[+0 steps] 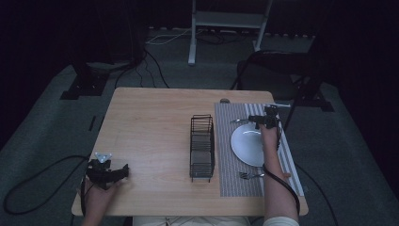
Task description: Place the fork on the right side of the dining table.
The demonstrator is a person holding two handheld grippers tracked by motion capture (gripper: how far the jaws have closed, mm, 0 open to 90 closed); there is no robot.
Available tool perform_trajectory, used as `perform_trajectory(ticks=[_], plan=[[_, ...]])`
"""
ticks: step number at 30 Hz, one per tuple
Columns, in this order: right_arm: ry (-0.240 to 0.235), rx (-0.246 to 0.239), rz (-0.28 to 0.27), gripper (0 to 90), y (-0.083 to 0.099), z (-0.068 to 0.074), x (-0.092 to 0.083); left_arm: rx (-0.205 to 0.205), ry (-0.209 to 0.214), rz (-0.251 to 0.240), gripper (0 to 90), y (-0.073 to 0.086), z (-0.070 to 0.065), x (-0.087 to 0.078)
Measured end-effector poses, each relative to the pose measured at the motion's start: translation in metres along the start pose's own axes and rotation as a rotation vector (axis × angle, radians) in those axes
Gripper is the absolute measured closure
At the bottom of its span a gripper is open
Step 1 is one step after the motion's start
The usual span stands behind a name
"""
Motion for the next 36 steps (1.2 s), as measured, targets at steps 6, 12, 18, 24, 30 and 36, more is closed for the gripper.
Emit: perform_trajectory(ticks=[6, 12, 18, 24, 30, 36], plan=[[-0.017, -0.027, -0.011, 19.2, 0.009, 0.001, -0.011, 0.0, 0.0, 0.0, 0.1, 0.0, 0.0, 0.0], [-0.033, -0.053, -0.02, 19.2, 0.022, 0.001, -0.021, 0.0, 0.0, 0.0, 0.0, 0.0, 0.0, 0.0], [-0.045, -0.081, -0.019, 19.2, 0.037, -0.001, -0.029, 0.0, 0.0, 0.0, 0.1, 0.0, 0.0, 0.0], [-0.07, -0.118, -0.019, 18.5, 0.055, 0.0, -0.04, 0.0, 0.0, 0.0, 0.1, 0.0, 0.0, 0.0], [-0.1, -0.159, -0.02, 18.2, 0.073, 0.004, -0.053, 0.0, 0.0, 0.0, 0.1, 0.0, 0.0, 0.0], [-0.104, -0.189, -0.02, 18.2, 0.09, 0.003, -0.064, 0.0, 0.0, 0.0, 0.0, 0.0, 0.0, 0.0]])
Point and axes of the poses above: each handheld gripper's, and its own axes: x roughly forward along the jaws, y roughly out of its underside, z roughly to its left, the point moved 7 cm from there along x, roughly forward along the jaws, and after that the axes turned 15 degrees about x, right-handed, at the moved point
